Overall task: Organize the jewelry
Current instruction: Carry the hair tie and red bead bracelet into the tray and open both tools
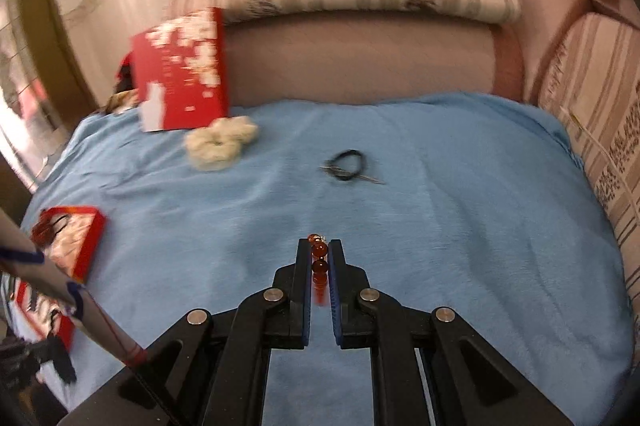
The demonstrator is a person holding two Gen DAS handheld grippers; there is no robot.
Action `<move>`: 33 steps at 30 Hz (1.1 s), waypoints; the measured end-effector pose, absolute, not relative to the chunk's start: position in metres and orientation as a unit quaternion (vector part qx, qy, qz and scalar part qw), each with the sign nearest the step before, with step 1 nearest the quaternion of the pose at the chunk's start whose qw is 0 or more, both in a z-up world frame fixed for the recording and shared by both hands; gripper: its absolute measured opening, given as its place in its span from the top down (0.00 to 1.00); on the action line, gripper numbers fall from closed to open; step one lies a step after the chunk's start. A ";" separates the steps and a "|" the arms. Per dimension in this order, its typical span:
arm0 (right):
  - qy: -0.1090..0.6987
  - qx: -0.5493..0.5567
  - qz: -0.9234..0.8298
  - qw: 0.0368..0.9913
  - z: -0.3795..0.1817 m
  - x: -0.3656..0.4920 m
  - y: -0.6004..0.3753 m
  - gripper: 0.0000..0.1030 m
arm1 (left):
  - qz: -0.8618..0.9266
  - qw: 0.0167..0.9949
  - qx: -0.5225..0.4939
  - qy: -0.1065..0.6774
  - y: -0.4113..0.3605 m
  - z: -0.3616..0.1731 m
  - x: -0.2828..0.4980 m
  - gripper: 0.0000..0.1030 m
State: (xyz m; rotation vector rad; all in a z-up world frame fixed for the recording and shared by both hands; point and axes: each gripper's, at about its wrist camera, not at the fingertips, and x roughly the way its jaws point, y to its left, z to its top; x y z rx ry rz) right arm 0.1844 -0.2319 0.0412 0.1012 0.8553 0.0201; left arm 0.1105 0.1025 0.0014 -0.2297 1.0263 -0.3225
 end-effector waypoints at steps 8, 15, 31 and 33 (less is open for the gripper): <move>0.410 0.003 0.091 0.908 0.067 0.161 -0.137 0.92 | -0.034 0.863 -0.129 0.488 0.218 0.000 0.088 0.96; 0.425 -0.021 0.174 0.888 0.066 0.157 -0.036 0.92 | 0.039 0.855 -0.160 0.491 0.307 -0.011 0.097 0.96; 0.440 -0.061 0.304 0.843 0.045 0.178 0.168 0.92 | 0.045 0.832 -0.201 0.516 0.372 -0.057 0.174 0.96; 0.439 -0.067 0.305 0.842 0.042 0.187 0.187 0.92 | 0.039 0.830 -0.212 0.515 0.374 -0.063 0.174 0.96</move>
